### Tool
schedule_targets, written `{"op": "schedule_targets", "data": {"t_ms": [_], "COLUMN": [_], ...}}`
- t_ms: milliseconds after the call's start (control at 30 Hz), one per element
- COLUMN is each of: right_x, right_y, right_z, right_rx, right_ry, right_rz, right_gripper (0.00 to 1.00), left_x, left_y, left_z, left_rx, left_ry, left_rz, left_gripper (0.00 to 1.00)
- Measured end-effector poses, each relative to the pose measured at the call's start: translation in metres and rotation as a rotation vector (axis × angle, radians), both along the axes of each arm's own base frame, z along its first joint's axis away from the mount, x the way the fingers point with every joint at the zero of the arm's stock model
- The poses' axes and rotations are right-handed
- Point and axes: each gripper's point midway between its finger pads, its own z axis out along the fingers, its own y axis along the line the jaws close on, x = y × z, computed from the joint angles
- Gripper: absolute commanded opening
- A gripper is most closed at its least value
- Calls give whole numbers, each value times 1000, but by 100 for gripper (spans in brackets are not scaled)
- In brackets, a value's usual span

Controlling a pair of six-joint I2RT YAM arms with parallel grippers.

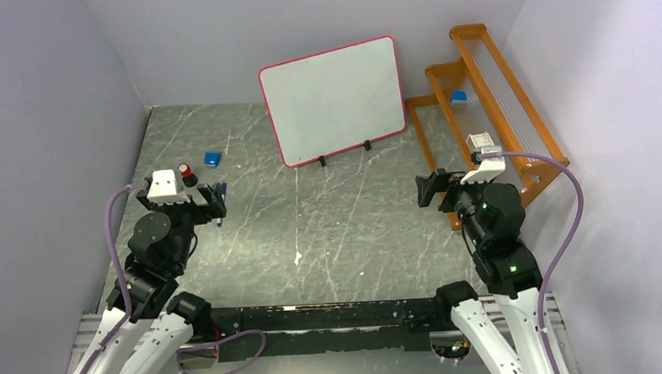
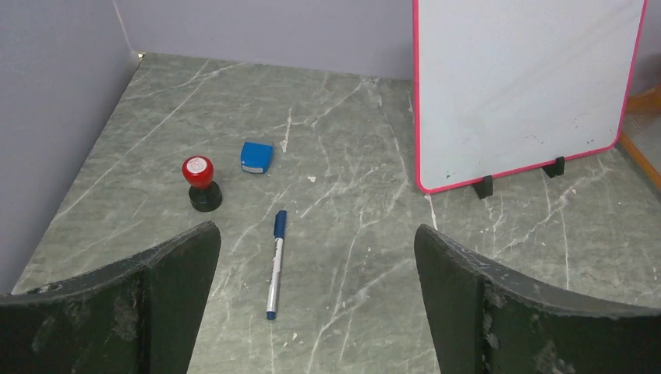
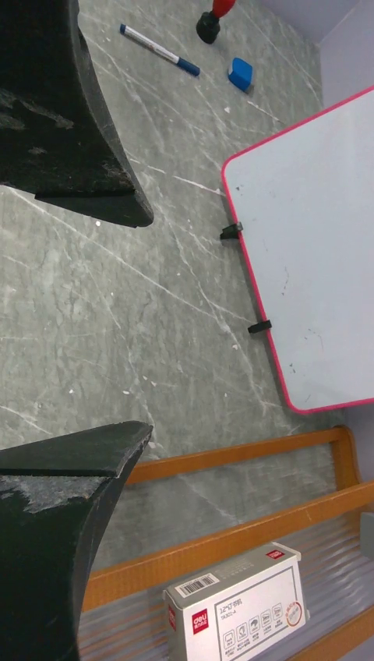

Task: Write a sentence on the whiteboard
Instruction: Move the whiteboard stand to the center of the board.

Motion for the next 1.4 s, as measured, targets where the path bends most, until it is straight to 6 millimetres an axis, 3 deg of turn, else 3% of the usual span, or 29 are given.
{"op": "schedule_targets", "data": {"t_ms": [700, 1100, 1200, 1400], "right_x": [6, 16, 27, 61], "right_y": [8, 16, 21, 32], "right_z": [-9, -54, -62, -107], "right_rx": [18, 100, 95, 53], "right_ry": [4, 117, 148, 287], "right_rz": [31, 14, 26, 48], "right_gripper": [100, 100, 100, 96], "left_x": [2, 29, 36, 38], "left_y": [-2, -42, -50, -52], "left_z": [-2, -36, -48, -58], "left_rx": [0, 6, 15, 28], "left_ry": [10, 189, 245, 290], "left_rz": [-5, -117, -131, -137], "left_gripper": [98, 98, 98, 98]}}
